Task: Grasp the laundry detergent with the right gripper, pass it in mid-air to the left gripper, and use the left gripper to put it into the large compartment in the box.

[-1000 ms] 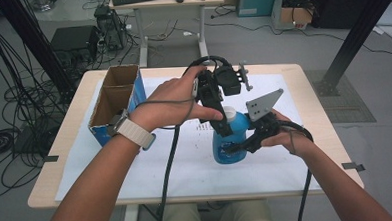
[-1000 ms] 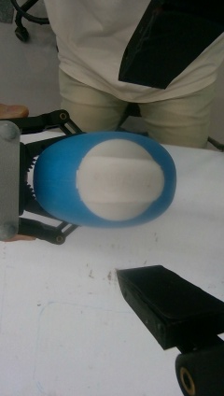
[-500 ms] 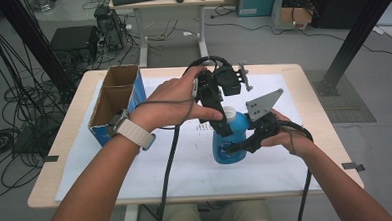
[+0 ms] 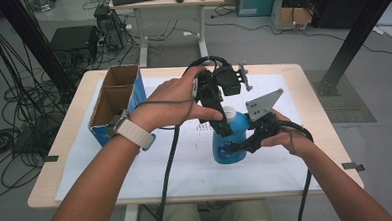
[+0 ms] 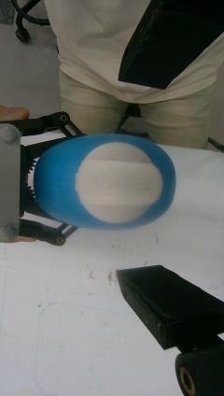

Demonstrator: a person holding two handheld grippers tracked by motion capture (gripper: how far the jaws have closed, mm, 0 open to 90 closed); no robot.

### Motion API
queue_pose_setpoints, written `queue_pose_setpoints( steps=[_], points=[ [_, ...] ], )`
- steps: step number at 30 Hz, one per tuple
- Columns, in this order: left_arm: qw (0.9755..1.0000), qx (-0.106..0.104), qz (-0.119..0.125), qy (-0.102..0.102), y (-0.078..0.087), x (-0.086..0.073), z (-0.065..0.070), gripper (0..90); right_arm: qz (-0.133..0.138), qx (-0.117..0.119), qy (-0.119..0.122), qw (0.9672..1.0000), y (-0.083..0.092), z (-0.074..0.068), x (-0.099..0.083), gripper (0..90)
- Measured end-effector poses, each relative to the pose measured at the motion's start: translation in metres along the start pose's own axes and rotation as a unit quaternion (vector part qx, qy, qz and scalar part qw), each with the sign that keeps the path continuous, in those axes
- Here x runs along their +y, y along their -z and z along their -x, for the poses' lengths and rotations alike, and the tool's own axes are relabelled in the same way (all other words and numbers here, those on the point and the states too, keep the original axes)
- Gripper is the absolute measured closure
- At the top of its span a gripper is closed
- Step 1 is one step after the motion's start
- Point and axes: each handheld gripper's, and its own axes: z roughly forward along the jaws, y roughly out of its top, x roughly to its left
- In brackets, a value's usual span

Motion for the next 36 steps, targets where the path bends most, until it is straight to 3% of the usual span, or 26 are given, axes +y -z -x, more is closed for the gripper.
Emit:
queue_pose_setpoints(
  steps=[32,36],
  points=[
    [0.9999,-0.010,-0.003,-0.003,-0.008,0.001,0.000,7.0,-0.002,0.008,0.009,0.9999,-0.003,-0.002,0.005,43.2],
    [0.9999,-0.014,-0.006,-0.005,-0.012,0.001,-0.001,8.4,-0.007,0.009,0.001,0.9999,-0.002,-0.005,0.006,43.2]
  ],
)
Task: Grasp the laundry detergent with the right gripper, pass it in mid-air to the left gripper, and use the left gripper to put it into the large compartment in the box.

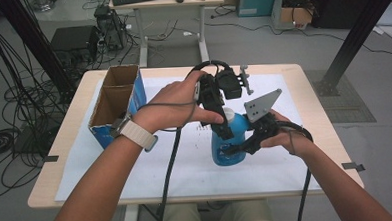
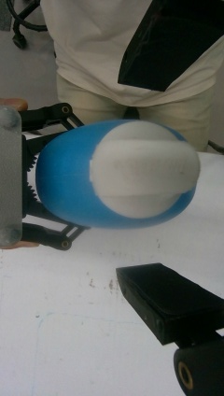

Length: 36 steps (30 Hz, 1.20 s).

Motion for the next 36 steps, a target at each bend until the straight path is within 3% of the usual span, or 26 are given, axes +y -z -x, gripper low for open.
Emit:
queue_pose_setpoints(
  steps=[28,35,36],
  points=[
    [0.9997,-0.015,-0.015,-0.010,-0.013,0.005,-0.001,15.6,-0.005,0.009,0.005,0.9999,0.000,-0.006,0.004,43.2],
    [0.9996,-0.019,-0.017,-0.012,-0.015,0.006,-0.001,16.6,-0.003,0.009,0.012,0.9999,0.000,-0.006,0.005,43.1],
    [0.9996,-0.019,-0.018,-0.012,-0.015,0.007,-0.001,17.0,-0.005,0.000,0.022,0.9997,-0.001,-0.005,0.005,43.2]
  ],
)
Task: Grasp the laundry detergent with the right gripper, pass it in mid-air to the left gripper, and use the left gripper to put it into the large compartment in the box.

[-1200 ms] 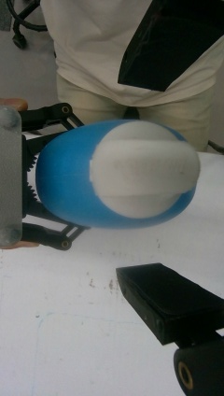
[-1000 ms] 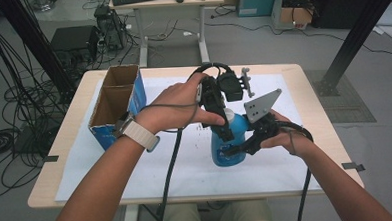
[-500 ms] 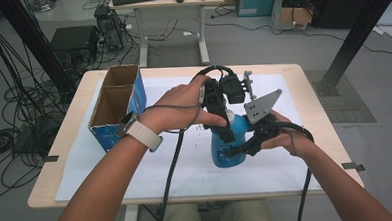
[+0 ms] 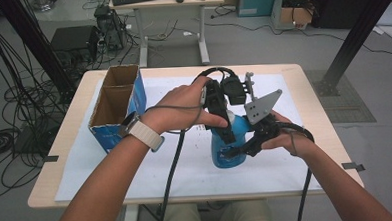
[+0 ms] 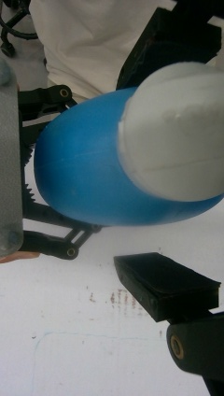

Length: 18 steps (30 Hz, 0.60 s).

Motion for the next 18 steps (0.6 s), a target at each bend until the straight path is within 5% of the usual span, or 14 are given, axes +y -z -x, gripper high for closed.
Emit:
queue_pose_setpoints(
  steps=[18],
  points=[
    [1.0000,-0.006,-0.002,-0.006,-0.0015,0.0008,0.0008,23.4,-0.003,0.002,0.002,1.0000,-0.0007,-0.0003,0.0000,43.1]
  ],
)
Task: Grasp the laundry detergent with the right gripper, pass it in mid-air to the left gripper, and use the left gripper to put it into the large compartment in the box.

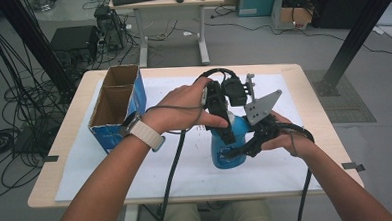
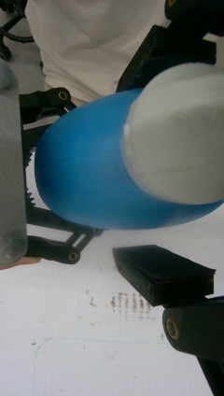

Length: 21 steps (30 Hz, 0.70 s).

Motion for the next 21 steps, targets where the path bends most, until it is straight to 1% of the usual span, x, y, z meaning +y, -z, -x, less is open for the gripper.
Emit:
queue_pose_setpoints(
  steps=[6,8,11,16,21],
  points=[
    [1.0000,-0.002,-0.003,-0.001,-0.0009,0.0000,0.0002,24.4,0.001,-0.002,0.000,1.0000,0.0000,0.0002,-0.0001,43.1],
    [1.0000,-0.003,-0.005,-0.002,-0.0013,0.0000,-0.0001,24.4,-0.002,-0.007,-0.001,1.0000,0.0004,-0.0002,-0.0001,43.1],
    [1.0000,-0.004,-0.005,-0.003,-0.0017,0.0000,0.0001,25.3,-0.002,-0.003,-0.001,1.0000,-0.0002,-0.0002,-0.0001,43.1],
    [0.9999,-0.006,-0.002,-0.008,-0.0013,0.0003,0.0007,28.5,-0.002,-0.006,-0.002,1.0000,-0.0005,-0.0006,-0.0003,43.1],
    [0.9999,-0.008,-0.004,-0.007,-0.0018,0.0005,0.0001,29.0,0.002,-0.007,-0.003,1.0000,-0.0010,-0.0008,-0.0006,43.2]
  ],
)
